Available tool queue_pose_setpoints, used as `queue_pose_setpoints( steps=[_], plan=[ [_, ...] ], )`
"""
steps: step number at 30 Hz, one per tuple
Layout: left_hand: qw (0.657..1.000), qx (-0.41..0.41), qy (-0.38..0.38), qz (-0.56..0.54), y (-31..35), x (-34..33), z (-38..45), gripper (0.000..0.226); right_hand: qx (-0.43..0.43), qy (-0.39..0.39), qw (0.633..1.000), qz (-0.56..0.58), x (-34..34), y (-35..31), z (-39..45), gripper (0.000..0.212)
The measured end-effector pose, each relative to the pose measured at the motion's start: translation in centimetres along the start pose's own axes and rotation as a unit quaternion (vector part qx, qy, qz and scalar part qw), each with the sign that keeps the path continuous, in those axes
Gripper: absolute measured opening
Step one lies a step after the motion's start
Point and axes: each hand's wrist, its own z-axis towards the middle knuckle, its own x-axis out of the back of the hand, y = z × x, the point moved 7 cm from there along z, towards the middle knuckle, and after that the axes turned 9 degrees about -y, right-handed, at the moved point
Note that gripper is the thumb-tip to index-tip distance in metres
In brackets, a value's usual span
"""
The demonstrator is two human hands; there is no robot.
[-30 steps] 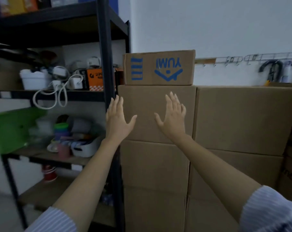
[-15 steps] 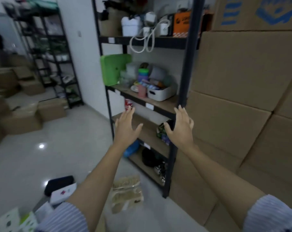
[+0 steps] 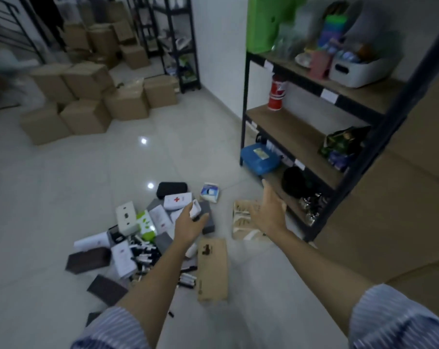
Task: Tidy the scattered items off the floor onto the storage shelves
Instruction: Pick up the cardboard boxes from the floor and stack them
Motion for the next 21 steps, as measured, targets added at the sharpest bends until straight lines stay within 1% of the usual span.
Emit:
queue_pose_setpoints(
  steps=[3, 6, 8, 11, 12, 13, 14, 15, 16, 17, 19, 20, 21],
  plan=[
    [0.997, 0.068, -0.003, -0.038, -6.1, 1.0, -0.6, 0.072, -0.053, -0.039, 0.997, 0.032, -5.2, 1.2, -1.1, 0.077],
    [0.99, 0.111, -0.014, -0.083, -10.2, 1.0, -1.2, 0.073, -0.071, -0.06, 0.995, 0.048, -9.8, 2.7, -2.0, 0.079],
    [0.985, 0.141, -0.002, -0.104, -12.6, 0.8, -1.6, 0.071, -0.088, -0.07, 0.992, 0.051, -12.4, 3.8, -2.4, 0.078],
    [0.969, 0.184, 0.014, -0.161, -16.5, -0.5, -1.6, 0.057, -0.113, -0.09, 0.989, 0.04, -16.0, 5.9, -2.5, 0.075],
    [0.964, 0.198, 0.024, -0.174, -17.7, -1.0, -1.5, 0.049, -0.121, -0.1, 0.987, 0.035, -17.3, 6.7, -2.3, 0.075],
    [0.958, 0.216, 0.031, -0.187, -19.2, -1.7, -1.3, 0.036, -0.131, -0.113, 0.984, 0.03, -18.7, 7.7, -2.1, 0.075],
    [0.95, 0.231, 0.043, -0.204, -20.3, -2.4, -1.2, 0.019, -0.142, -0.124, 0.982, 0.026, -20.2, 8.8, -1.9, 0.075],
    [0.943, 0.243, 0.049, -0.223, -21.7, -3.3, -0.7, 0.011, -0.157, -0.134, 0.978, 0.023, -21.7, 10.1, -1.7, 0.075],
    [0.935, 0.254, 0.054, -0.241, -22.8, -4.2, -0.4, 0.011, -0.173, -0.142, 0.974, 0.02, -23.2, 11.4, -1.5, 0.075],
    [0.928, 0.266, 0.054, -0.256, -24.2, -5.2, 0.1, 0.02, -0.189, -0.149, 0.97, 0.02, -24.7, 12.7, -1.4, 0.075],
    [0.913, 0.289, 0.058, -0.281, -27.4, -7.3, 1.0, 0.051, -0.207, -0.162, 0.965, 0.024, -28.2, 15.3, -1.2, 0.074],
    [0.907, 0.301, 0.061, -0.288, -29.0, -8.4, 1.6, 0.06, -0.214, -0.168, 0.962, 0.028, -29.9, 16.7, -1.2, 0.072],
    [0.903, 0.31, 0.065, -0.29, -30.8, -9.5, 2.2, 0.063, -0.222, -0.172, 0.959, 0.035, -31.7, 18.0, -1.3, 0.07]
  ],
)
